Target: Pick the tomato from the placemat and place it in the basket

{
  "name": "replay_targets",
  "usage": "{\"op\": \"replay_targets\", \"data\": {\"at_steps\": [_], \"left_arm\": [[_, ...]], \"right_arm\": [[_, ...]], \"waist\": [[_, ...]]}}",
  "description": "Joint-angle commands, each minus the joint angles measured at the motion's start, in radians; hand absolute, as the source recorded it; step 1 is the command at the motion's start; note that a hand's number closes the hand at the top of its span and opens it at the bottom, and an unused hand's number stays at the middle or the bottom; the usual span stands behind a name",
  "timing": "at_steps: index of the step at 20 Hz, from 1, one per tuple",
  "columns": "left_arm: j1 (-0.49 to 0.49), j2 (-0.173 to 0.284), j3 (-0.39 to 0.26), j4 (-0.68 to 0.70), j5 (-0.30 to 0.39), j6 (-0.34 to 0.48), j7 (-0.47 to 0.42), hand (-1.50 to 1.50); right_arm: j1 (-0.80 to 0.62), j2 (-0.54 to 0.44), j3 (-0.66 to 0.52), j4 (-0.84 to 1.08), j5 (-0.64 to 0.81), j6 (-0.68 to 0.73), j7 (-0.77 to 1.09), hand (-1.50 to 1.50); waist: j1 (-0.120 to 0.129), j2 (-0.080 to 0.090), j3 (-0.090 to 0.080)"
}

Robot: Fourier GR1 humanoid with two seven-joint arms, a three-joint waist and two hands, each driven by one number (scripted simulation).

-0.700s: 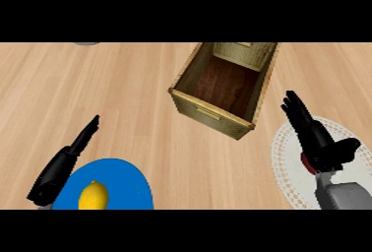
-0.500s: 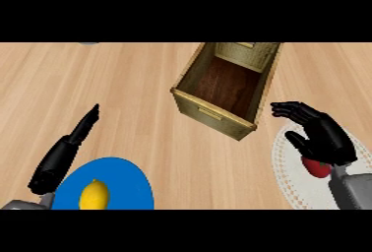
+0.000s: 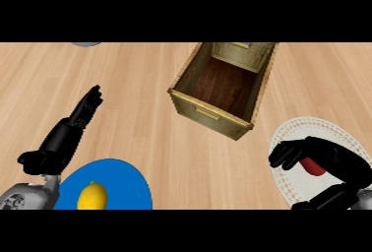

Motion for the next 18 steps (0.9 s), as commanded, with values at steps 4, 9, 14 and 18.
{"op": "replay_targets", "data": {"at_steps": [4,9,14,18], "left_arm": [[-0.004,0.013,0.041,0.011,0.02,-0.029,0.011,0.0],[-0.001,-0.011,0.019,-0.062,0.028,-0.02,0.072,0.0],[-0.04,-0.014,0.033,0.001,0.016,-0.026,0.05,0.0],[-0.039,0.03,0.067,0.021,0.032,-0.088,0.025,0.0]], "right_arm": [[0.121,-0.118,-0.11,-0.143,0.265,-0.166,-0.182,-1.5],[0.083,-0.242,-0.303,-0.196,0.282,-0.256,-0.1,-1.5],[0.019,-0.503,-0.359,-0.194,0.414,-0.134,-0.05,-1.5],[0.019,-0.619,-0.342,-0.161,0.441,-0.004,-0.091,-1.5]], "waist": [[-0.006,-0.004,-0.005],[-0.002,-0.006,-0.005],[0.005,0.0,-0.007],[0.017,0.004,-0.006]]}}
